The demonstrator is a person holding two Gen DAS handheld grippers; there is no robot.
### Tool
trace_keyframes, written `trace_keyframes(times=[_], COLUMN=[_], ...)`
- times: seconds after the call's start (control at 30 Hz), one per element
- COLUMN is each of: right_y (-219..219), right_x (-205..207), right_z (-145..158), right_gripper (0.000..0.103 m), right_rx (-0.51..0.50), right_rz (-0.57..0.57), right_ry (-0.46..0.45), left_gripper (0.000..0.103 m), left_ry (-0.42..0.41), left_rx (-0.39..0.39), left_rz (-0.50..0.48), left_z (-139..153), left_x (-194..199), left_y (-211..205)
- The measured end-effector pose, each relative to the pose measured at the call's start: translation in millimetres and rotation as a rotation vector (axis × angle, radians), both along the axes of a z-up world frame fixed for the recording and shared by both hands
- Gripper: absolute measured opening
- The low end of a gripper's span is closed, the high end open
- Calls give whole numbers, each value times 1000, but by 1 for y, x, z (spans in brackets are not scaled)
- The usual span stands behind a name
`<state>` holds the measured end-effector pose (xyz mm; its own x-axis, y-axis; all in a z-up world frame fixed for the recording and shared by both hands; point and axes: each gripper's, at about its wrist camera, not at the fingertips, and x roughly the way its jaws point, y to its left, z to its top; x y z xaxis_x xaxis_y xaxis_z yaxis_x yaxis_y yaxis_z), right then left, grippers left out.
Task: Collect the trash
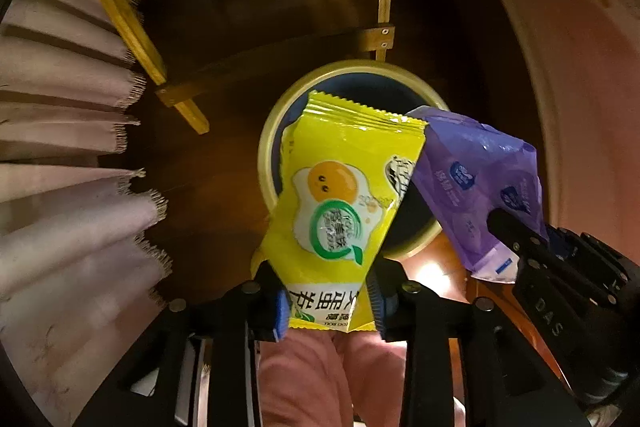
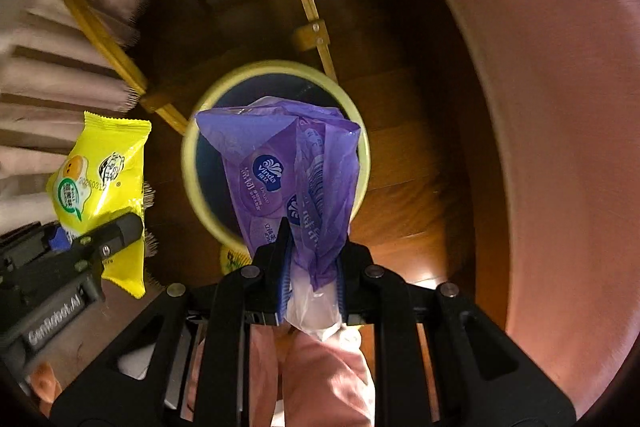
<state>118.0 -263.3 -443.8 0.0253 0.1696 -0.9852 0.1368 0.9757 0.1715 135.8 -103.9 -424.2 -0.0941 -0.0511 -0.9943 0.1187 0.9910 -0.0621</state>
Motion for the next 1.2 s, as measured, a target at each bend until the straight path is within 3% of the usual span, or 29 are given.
trace_keyframes(times=[0.13,0.23,0.3,0.33,0.37,0.43,0.5,0.87,1.2], right_y=[4,4,4,3,4,7,12,13,2], right_x=[10,14,16,20,21,24,26,16,2], right_z=[-38,-58,-70,-76,-78,-77,-78,4,103], right_gripper=[16,16,22,31,41,51,53,63,68], right_rx=[-12,-6,24,39,54,56,57,90,106], right_rz=[2,2,1,-1,-2,-13,-18,-43,-53], right_ry=[6,2,3,3,1,-6,-10,-109,-180], left_gripper=[38,55,74,77,78,78,79,79,79], left_ry=[-4,8,-11,-22,-39,-61,-84,-207,-286], left_rx=[-8,-28,-38,-40,-35,-35,-27,-34,-63], left_rz=[-3,8,12,11,9,1,-7,36,49], left_z=[-42,-63,-68,-67,-64,-60,-51,44,165], left_x=[9,13,14,14,15,16,16,13,-11], left_y=[8,10,18,20,22,31,38,68,68])
